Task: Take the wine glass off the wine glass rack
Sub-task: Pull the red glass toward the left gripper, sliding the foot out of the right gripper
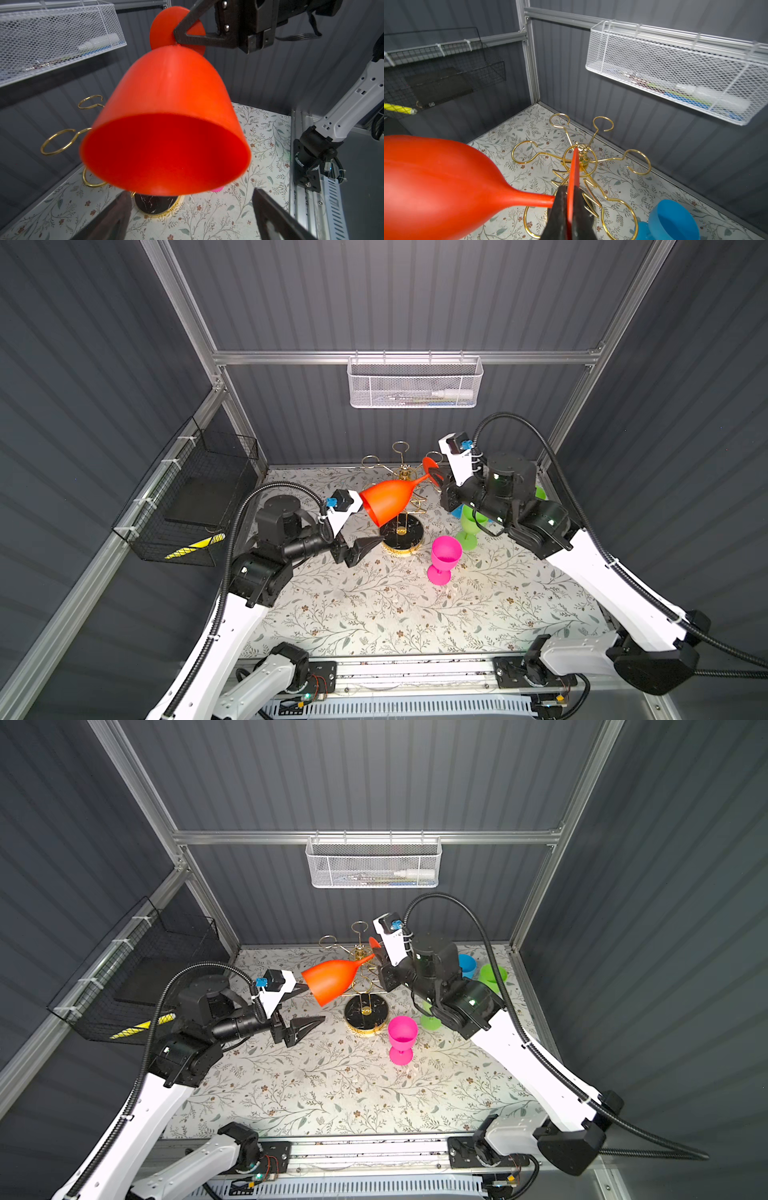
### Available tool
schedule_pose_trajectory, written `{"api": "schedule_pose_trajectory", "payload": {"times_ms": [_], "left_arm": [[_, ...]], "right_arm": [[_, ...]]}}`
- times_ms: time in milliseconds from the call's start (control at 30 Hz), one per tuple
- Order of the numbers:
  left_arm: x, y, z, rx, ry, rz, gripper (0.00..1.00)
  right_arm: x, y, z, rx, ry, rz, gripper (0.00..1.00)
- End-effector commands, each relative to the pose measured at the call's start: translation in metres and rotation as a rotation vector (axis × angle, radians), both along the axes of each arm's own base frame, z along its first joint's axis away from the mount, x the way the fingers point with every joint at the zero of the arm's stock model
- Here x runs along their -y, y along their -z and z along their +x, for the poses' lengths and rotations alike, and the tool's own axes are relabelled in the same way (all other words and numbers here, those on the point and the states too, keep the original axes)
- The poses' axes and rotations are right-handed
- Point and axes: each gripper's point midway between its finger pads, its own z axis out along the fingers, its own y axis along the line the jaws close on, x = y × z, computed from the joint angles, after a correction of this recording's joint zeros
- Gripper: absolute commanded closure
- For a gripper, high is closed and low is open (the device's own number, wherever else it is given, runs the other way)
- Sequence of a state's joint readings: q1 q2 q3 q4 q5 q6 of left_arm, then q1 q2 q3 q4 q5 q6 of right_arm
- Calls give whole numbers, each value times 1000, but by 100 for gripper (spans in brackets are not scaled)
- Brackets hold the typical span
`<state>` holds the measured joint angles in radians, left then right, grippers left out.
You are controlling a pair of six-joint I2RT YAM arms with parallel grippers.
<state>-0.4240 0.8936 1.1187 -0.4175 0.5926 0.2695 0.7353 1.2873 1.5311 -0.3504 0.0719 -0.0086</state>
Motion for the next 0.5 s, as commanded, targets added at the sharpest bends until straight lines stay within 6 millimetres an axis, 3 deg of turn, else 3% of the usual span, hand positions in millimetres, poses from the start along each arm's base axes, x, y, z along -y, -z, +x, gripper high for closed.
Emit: {"api": "schedule_pose_trajectory", "payload": {"times_ms": [0,167,333,467], "left_arm": [[-2,-17,6,95,-34,-33,7],[-12,-29,9,143,-106,-69,9],[-20,-53,8,191,-161,-150,26],[-16,-63,5,167,-128,-182,31]], "right_arm": [[6,-11,-1,-9,-2,106,100],[18,-7,-2,-29,-1,143,100],[24,-4,-9,-28,-22,161,100],[23,-3,-16,-27,-56,165,100]]}}
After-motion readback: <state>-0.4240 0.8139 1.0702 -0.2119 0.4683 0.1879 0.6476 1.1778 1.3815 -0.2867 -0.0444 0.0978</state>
